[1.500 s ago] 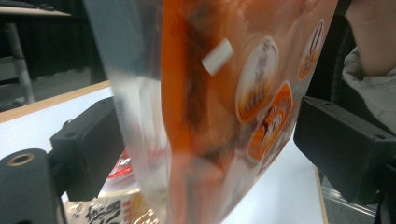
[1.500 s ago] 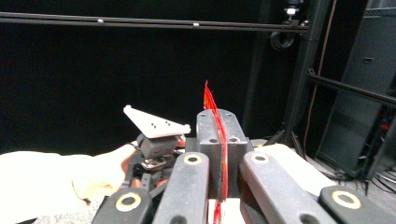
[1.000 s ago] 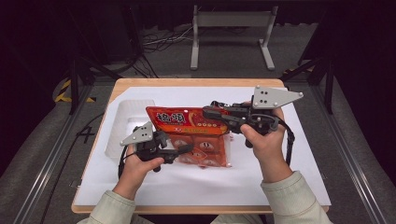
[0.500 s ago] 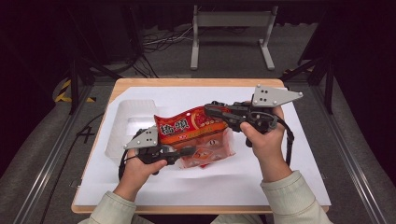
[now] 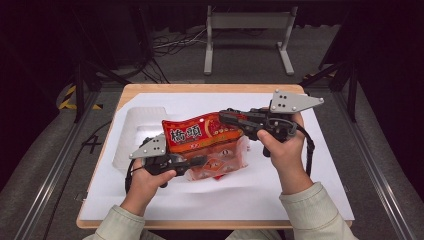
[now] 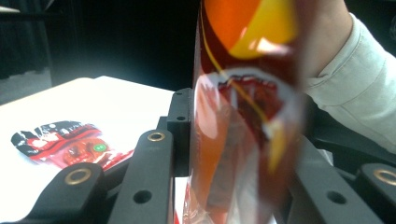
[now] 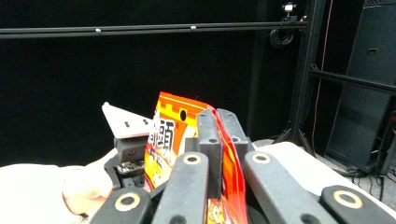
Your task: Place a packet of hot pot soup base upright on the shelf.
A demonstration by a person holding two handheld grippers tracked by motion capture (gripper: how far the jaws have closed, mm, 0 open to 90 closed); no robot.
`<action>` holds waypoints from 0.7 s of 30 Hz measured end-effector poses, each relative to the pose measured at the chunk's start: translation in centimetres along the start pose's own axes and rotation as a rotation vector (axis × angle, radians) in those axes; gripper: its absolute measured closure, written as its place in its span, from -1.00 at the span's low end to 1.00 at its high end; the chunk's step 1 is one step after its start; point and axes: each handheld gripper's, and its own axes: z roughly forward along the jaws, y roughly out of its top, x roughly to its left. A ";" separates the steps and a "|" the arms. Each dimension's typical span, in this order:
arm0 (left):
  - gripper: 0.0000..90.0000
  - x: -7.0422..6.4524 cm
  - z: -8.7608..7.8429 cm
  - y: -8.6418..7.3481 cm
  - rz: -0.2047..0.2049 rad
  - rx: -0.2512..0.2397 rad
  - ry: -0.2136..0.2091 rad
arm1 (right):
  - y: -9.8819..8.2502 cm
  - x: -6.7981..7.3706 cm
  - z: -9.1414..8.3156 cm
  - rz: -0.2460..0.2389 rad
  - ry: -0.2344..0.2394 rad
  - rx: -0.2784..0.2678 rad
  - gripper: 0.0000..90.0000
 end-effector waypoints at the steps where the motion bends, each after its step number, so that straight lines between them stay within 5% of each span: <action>1: 0.57 0.1 0.0 0.0 -0.016 0.005 -0.013 | 0.0 0.0 0.0 0.006 0.000 0.008 0.99; 9: 0.58 -0.1 0.1 0.3 0.005 0.079 0.032 | -0.4 -0.4 -0.9 0.046 -0.060 0.052 0.60; 21: 0.58 0.2 0.2 2.1 0.021 0.093 0.056 | -3.5 -0.5 -4.7 0.081 -0.195 0.075 0.20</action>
